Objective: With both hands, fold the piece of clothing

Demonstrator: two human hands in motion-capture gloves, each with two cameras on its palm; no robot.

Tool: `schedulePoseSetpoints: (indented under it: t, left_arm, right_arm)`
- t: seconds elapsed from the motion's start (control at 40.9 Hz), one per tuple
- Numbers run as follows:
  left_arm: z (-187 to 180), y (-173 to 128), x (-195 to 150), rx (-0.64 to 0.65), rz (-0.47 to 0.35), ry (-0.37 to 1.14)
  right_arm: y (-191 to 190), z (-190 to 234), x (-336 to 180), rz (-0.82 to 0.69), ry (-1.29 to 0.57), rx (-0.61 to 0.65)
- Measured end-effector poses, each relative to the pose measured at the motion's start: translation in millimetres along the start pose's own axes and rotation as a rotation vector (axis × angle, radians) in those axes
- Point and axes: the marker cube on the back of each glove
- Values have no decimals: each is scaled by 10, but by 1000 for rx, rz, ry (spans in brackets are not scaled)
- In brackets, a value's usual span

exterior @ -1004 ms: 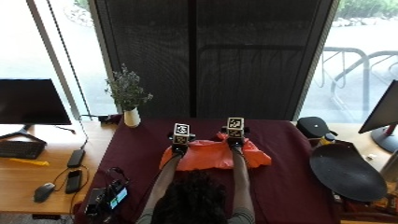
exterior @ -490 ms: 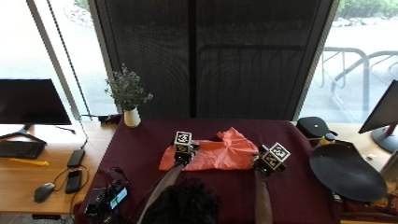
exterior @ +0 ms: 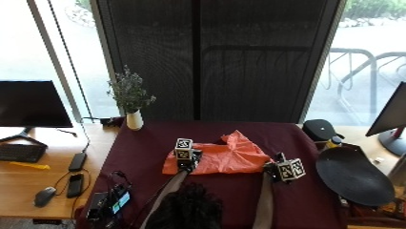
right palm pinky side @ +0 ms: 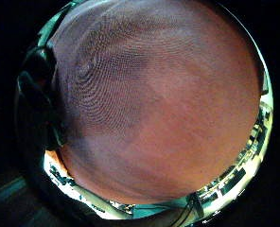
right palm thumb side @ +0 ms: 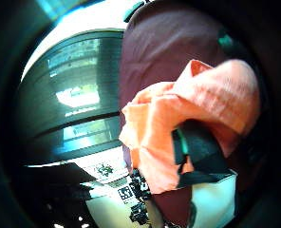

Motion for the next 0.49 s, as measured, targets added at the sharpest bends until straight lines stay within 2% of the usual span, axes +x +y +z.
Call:
schedulePoseSetpoints:
  t: [0.049,0.122,0.269,0.367,0.441,0.49]
  left_arm:
    - [-2,-21,25,12,26,12]
    - [-9,-22,41,2,41,23]
    - [-266,-23,-122,42,-45,-38]
    - [-787,79,-274,135,-44,6]
    - [-1279,349,-407,172,-45,63]
    - [-1496,484,-463,198,-43,88]
  right_arm:
    - [-9,-40,-2,8,-43,53]
    - [93,-72,-24,38,-98,60]
    - [234,-71,-346,-13,-225,71]
    - [533,-89,-970,-190,-329,37]
    - [817,-29,-1560,-381,-373,32]
    - [1001,48,-1818,-452,-364,-1]
